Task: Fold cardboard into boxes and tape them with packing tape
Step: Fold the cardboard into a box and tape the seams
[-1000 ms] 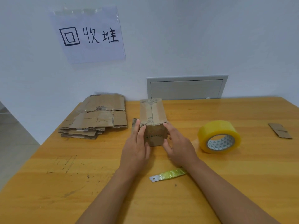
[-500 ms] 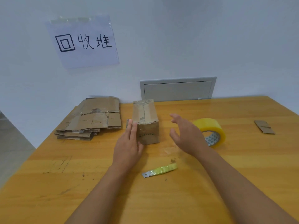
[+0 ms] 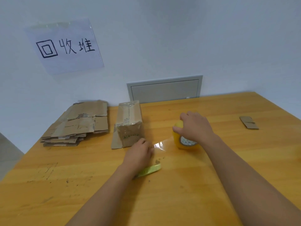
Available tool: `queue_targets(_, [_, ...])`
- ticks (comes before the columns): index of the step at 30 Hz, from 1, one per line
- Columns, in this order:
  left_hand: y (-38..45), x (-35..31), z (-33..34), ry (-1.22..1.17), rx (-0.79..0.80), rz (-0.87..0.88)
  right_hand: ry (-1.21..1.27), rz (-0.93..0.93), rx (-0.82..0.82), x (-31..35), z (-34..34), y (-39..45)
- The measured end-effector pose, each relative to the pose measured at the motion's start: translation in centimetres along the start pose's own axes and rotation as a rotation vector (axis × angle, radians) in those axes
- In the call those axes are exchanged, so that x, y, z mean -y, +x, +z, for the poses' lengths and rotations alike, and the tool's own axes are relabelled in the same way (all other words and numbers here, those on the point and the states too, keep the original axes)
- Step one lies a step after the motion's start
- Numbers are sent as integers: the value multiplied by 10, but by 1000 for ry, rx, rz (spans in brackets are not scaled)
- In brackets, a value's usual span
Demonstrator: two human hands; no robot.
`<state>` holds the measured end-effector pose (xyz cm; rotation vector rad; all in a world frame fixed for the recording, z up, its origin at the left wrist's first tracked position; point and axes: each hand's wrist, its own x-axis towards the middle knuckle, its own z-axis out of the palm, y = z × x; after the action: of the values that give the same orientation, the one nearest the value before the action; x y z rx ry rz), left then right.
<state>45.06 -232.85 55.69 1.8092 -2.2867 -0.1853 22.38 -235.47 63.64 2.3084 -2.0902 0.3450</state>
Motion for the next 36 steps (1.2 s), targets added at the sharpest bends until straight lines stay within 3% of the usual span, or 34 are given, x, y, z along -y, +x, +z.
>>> queue_targets(6, [10,-1,-2,-200,101,-9,167,0,-78,-7,3,-15])
queue_targets(9, [13,-2,-5,-268,60,-8,348,-24,-165,-11,9,-27])
queue_targets(15, [-5,-1,-12,-195,-81,32,352,-203,-330,-9,5,-40])
queue_targets(19, [-20,8,-31,-141,-30,66,376,-309,-398,2,-6,-40])
queue_targets(23, [-32,24,-75,-276,-60,29,504,-264,-439,12,-16,-34])
queue_targets(28, [-43,53,-131,-338,13,84,597,-230,-430,30,-25,-22])
queue_targets(36, [-48,78,-149,-617,83,-14,601,-237,-465,57,-33,-13])
